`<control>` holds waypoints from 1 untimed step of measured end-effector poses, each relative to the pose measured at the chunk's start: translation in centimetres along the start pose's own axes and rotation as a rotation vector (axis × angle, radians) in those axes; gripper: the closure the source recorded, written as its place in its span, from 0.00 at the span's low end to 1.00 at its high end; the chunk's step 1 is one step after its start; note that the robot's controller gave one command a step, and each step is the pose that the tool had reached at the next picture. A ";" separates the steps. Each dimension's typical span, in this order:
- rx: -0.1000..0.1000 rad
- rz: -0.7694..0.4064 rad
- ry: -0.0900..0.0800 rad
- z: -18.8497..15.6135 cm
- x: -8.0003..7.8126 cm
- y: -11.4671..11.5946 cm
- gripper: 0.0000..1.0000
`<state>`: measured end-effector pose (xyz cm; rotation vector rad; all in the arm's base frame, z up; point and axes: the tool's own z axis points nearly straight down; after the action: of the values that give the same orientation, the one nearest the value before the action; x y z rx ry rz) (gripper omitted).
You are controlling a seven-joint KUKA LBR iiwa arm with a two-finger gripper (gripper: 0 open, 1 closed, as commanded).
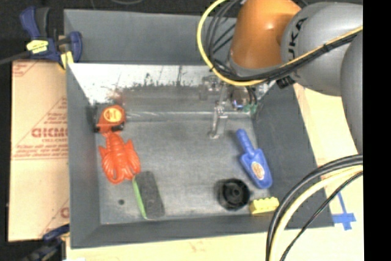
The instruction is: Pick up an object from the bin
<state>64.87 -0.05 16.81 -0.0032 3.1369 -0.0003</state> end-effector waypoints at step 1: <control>0.002 0.008 -0.001 7.0 6.4 -7.5 0.00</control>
Offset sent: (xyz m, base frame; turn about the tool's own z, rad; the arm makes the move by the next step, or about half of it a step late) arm -0.0304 -0.1498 -0.0259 -0.0993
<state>58.55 -7.53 9.78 0.0096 3.1355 -0.0026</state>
